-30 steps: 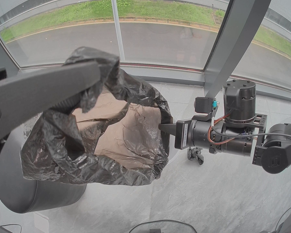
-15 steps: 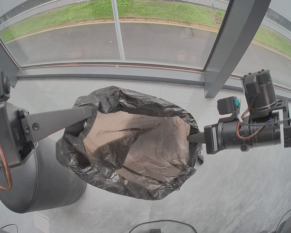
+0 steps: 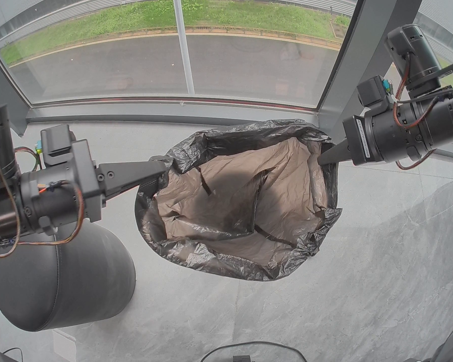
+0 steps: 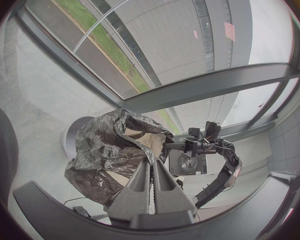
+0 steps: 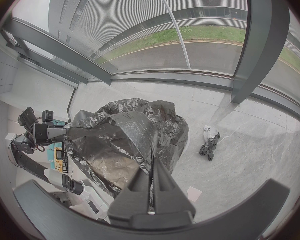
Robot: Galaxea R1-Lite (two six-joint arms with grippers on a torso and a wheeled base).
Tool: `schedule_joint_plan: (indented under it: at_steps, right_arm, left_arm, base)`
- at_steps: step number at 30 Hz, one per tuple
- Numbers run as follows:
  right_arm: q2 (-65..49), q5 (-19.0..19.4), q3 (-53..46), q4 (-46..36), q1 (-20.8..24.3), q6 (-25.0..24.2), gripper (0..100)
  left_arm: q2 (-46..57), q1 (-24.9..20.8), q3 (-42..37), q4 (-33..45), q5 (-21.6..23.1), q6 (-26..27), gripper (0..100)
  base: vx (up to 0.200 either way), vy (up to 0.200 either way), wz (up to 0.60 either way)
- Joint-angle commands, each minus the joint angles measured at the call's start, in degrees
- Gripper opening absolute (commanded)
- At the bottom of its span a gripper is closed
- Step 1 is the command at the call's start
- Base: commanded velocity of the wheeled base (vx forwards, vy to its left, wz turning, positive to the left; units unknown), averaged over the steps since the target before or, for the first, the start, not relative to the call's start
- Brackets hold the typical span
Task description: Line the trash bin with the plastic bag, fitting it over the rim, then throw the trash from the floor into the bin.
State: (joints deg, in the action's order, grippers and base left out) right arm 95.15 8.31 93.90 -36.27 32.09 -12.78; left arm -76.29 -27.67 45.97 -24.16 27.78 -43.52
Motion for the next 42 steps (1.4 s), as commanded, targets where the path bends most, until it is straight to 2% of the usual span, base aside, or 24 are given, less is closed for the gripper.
schedule_joint_plan:
  at_steps: [1,9,23,31,39,42]
  right_arm:
    - [5.14,0.04,4.88,-2.23,-2.11,0.47,0]
    - [4.7,0.3,1.46,-2.49,-2.64,0.47,0]
    - [0.3,0.48,-5.93,-2.58,-1.41,0.3,0]
    - [-1.63,0.48,-11.37,-2.58,-0.27,0.12,0]
    - [2.24,0.48,-13.22,-1.35,-0.53,0.3,0]
    - [4.08,0.48,-14.19,2.34,-0.88,0.3,0]
  left_arm:
    - [-9.32,2.18,2.28,-3.0,1.49,-1.83,0]
    - [-10.9,0.6,2.9,-3.17,1.57,-1.92,0]
    - [-6.15,-2.74,-2.99,-2.82,1.57,-3.68,0]
    - [-6.68,-2.83,-7.39,-2.82,1.49,-3.68,0]
    - [-11.69,-2.65,-7.04,-3.44,1.4,-3.5,0]
    - [-14.06,-2.12,-5.98,-4.4,1.4,-3.41,0]
  base:
    - [0.0,0.0,0.0]
    - [0.0,0.0,0.0]
    - [0.0,0.0,0.0]
    - [0.0,0.0,0.0]
    - [0.0,0.0,0.0]
    - [0.0,0.0,0.0]
